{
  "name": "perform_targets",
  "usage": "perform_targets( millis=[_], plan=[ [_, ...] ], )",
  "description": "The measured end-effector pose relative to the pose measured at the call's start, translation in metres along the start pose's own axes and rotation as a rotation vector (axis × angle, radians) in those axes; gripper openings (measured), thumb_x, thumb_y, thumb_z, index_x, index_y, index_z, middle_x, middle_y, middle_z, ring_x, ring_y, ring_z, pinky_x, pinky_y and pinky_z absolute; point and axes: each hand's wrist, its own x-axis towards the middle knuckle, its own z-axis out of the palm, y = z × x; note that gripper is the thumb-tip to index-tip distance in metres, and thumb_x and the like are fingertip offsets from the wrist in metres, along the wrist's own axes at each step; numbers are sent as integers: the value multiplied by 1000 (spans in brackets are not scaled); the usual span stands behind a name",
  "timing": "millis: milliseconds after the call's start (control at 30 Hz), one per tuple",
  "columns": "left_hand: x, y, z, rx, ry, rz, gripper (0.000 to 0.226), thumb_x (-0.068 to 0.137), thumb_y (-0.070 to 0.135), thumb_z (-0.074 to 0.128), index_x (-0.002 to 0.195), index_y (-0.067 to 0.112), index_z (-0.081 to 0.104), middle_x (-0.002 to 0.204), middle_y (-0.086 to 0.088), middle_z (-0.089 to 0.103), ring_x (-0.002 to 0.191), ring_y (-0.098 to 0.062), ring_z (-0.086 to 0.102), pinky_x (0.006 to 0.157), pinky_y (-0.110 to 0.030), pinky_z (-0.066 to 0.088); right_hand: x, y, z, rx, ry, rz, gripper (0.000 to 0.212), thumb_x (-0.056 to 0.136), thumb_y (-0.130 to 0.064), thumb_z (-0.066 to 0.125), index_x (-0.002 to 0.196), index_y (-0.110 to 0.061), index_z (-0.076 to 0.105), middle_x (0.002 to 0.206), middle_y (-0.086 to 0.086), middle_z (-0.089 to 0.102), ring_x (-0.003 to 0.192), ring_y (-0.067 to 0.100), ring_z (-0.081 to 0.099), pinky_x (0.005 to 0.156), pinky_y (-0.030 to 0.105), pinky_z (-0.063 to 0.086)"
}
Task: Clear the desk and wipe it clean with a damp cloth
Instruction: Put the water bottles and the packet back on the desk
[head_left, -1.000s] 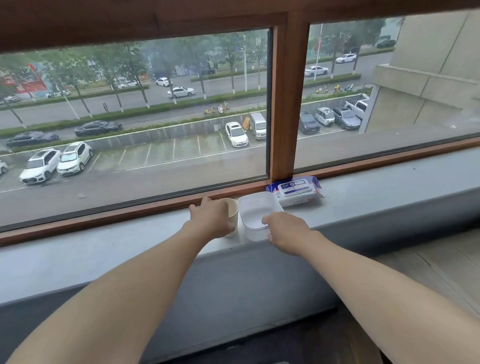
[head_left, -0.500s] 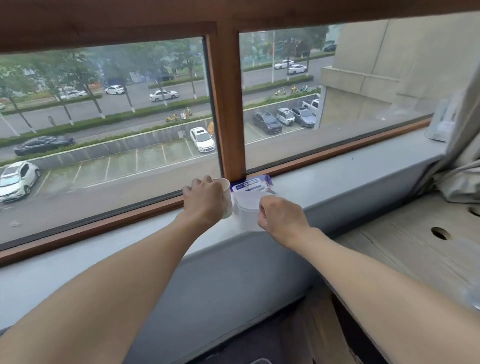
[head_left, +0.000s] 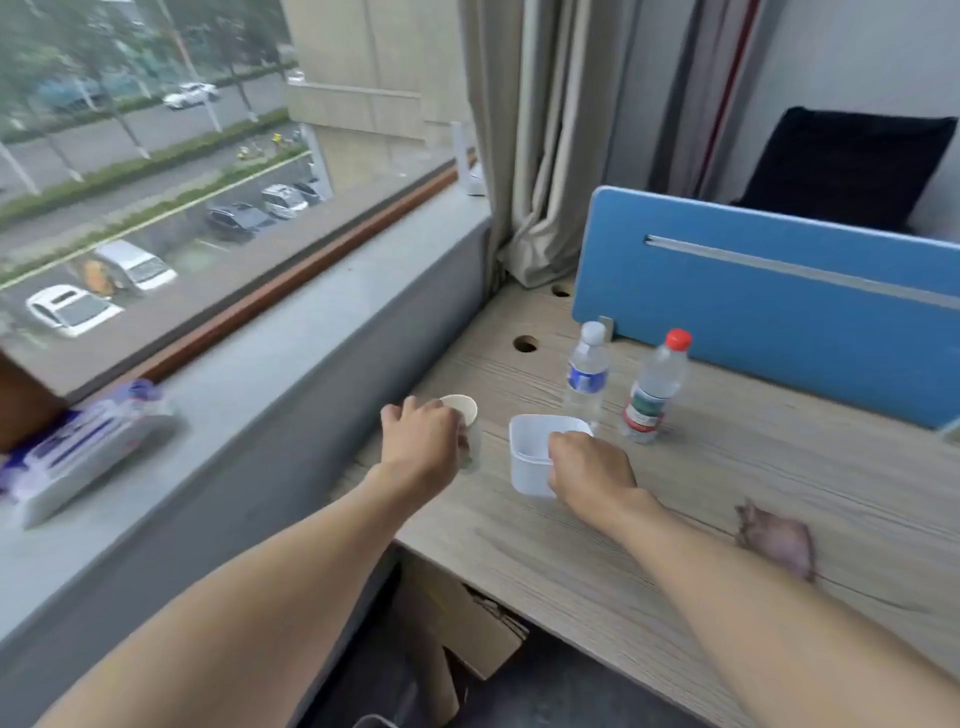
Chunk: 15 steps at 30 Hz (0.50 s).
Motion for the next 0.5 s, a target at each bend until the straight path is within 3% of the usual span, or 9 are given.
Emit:
perform_targets(
  millis=[167,333,500],
  plan=[
    [24,87,53,26,-112,161,23,92,32,54,103,22,71,112,-3,64,112,-27,49,95,-39,31,-8,88,24,-52,-91,140,30,93,-6,51,122,-9,60,124,10,64,114,32,62,82,34,46],
    [50,136,90,79,-178,218,27,95,34,52,111,22,70,120,-4,58,116,-28,47,98,-40,32,-2,133,49,-68,-189,88,27,92,-2,53,118,-8,58,122,10,63,112,33,63,73,33,37],
    [65,152,115,122,-211,256,28,96,33,51,116,24,68,124,-3,54,120,-27,44,100,-40,32,10,151,62,-52,-299,24,26,91,4,54,114,-8,59,119,12,62,109,34,62,72,32,38]
  ],
)
